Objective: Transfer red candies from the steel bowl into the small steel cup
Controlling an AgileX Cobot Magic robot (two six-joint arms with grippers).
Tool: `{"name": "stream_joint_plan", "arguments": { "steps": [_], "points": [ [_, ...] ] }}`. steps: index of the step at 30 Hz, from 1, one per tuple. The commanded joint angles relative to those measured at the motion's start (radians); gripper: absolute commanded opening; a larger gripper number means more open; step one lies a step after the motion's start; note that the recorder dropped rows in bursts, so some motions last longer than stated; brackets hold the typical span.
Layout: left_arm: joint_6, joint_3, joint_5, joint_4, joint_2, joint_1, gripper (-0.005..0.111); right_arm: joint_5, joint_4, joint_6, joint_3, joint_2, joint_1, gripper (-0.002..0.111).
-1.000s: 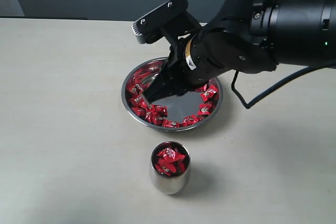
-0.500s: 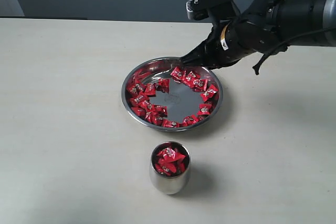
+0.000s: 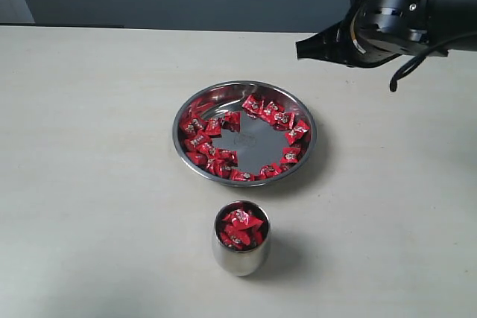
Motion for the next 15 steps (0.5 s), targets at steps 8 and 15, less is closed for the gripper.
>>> {"name": "stream_joint_plan", "arguments": {
  "steps": [8, 15],
  "points": [
    [-0.005, -0.001, -0.007, 0.000, -0.004, 0.000, 0.000, -0.175, -0.188, 0.025, 0.068, -0.257, 0.001, -0.001],
    [-0.005, -0.001, -0.007, 0.000, -0.004, 0.000, 0.000, -0.265, -0.167, 0.025, 0.227, -0.533, -0.183, -0.001]
  ]
}}
